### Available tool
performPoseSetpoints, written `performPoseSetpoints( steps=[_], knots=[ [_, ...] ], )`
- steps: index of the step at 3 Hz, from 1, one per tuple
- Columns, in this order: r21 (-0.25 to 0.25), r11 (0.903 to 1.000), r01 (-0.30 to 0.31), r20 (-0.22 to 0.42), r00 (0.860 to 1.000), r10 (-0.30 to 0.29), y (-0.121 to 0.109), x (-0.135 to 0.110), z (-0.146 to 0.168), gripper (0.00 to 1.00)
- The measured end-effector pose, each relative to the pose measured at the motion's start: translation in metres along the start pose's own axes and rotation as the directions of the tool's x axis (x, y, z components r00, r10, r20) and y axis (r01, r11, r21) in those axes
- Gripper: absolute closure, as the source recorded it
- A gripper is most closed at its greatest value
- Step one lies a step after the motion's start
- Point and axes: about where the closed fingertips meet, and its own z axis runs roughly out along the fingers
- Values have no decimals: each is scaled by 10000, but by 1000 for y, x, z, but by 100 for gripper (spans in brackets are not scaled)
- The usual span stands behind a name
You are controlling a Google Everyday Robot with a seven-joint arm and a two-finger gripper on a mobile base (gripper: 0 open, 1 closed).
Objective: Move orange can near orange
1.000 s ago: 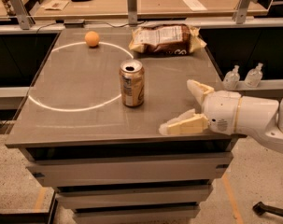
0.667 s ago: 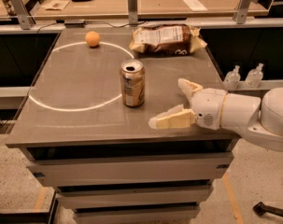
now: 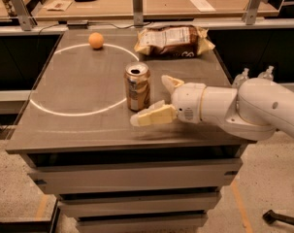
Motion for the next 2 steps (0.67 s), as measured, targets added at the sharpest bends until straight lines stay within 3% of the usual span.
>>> performPoseSetpoints(
  steps=[1, 2],
  knots=[
    [-206, 9998, -16, -171, 9999, 12, 3, -5, 26, 0],
    [-212, 9997, 77, -302, 9995, -83, -4, -11, 45, 18]
  ],
)
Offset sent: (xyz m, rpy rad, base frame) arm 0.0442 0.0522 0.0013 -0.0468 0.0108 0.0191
